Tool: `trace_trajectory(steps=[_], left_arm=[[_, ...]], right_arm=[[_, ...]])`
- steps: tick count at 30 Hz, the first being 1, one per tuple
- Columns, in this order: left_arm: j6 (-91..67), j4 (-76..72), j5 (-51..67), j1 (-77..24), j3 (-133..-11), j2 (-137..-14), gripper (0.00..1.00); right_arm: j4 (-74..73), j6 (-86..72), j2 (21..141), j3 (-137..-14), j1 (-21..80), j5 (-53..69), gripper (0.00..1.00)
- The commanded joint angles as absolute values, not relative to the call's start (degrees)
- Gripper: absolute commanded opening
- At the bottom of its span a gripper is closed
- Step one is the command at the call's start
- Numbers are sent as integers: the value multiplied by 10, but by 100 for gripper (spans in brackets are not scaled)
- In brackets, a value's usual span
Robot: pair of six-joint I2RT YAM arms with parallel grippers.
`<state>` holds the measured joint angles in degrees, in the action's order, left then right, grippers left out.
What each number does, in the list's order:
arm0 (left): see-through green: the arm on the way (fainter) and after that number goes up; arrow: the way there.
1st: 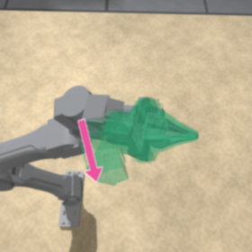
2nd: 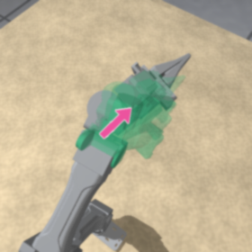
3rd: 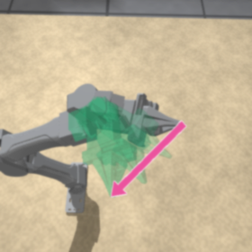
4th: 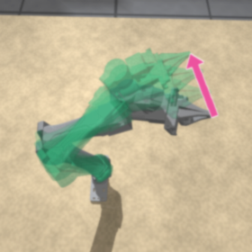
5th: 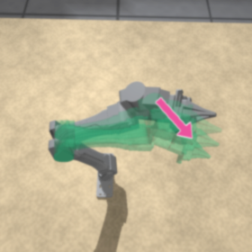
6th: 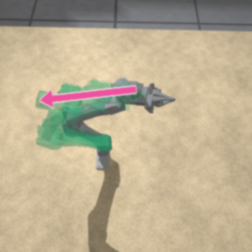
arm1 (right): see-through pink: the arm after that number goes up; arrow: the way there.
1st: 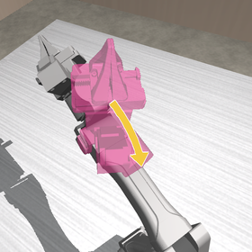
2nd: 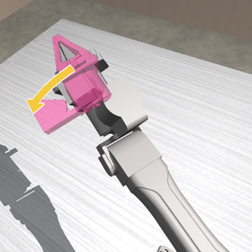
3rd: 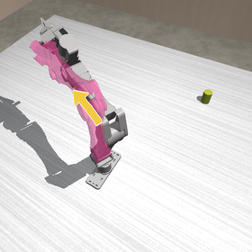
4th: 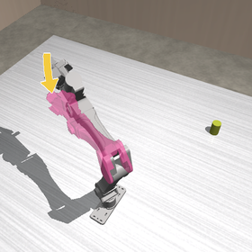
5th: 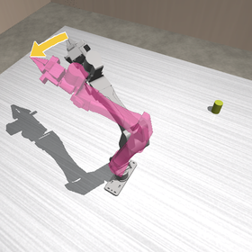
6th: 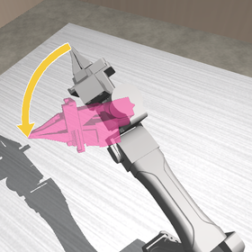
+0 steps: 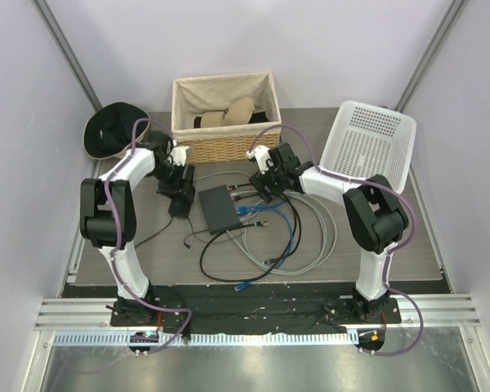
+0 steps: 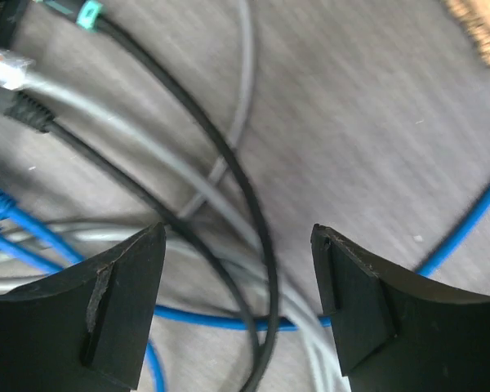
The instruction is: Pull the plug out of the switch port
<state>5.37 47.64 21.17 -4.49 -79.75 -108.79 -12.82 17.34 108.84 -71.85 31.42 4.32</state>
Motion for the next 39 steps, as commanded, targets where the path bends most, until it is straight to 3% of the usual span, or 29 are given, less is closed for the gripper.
trace_trajectory(steps=[1,3,5,6,14,17,20,25,32,35,39], left_arm=[[104,497,101,-41,-816,-1054,69],[118,504,58,-41,-814,-1054,72],[129,517,56,-41,-817,-1053,97],[130,519,68,-41,-817,-1051,100],[72,483,124,-57,-810,-987,100],[68,454,224,-63,-810,-953,100],[73,461,302,-82,-820,-966,100],[50,490,302,-129,-828,-1038,95],[4,475,324,-134,-844,-1094,81],[-12,486,336,-138,-860,-1107,65],[-2,534,348,-142,-889,-1129,34]], right_arm=[[-112,213,1106,-730,303,32,78],[-143,226,1113,-731,298,81,74],[-162,236,1109,-723,298,113,71],[-177,236,1100,-717,298,122,70],[-232,204,951,-571,316,200,68],[-226,184,925,-549,316,192,70],[-224,200,946,-594,308,166,74],[-257,226,983,-735,288,193,79],[-278,181,1010,-823,281,309,81],[-259,135,1036,-823,281,329,74],[-294,116,1088,-858,280,381,64]])
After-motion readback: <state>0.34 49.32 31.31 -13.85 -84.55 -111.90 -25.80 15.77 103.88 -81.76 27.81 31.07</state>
